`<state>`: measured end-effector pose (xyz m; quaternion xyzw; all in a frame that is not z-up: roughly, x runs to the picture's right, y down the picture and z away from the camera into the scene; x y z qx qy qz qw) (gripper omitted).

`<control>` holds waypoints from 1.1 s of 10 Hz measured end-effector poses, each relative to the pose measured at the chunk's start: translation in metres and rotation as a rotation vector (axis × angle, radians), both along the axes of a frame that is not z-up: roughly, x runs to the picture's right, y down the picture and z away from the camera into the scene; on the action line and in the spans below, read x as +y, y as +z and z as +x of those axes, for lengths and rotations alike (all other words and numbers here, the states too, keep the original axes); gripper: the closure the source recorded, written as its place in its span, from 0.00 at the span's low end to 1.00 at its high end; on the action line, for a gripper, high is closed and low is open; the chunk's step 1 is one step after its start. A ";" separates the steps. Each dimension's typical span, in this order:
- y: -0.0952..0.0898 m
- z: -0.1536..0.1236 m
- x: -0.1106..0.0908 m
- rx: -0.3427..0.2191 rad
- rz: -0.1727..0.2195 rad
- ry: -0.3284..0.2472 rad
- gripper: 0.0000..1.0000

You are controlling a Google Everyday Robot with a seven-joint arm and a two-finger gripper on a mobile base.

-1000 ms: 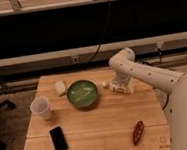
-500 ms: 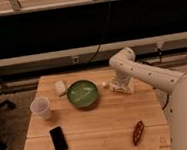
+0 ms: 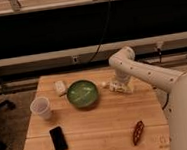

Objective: Stand the bottle upright

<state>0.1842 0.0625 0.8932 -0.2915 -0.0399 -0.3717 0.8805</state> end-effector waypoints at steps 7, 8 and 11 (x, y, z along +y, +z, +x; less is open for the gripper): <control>0.007 -0.020 -0.009 0.194 0.075 0.142 0.20; 0.010 -0.021 -0.009 0.227 0.078 0.181 0.20; 0.022 -0.027 -0.005 0.336 0.065 0.297 0.20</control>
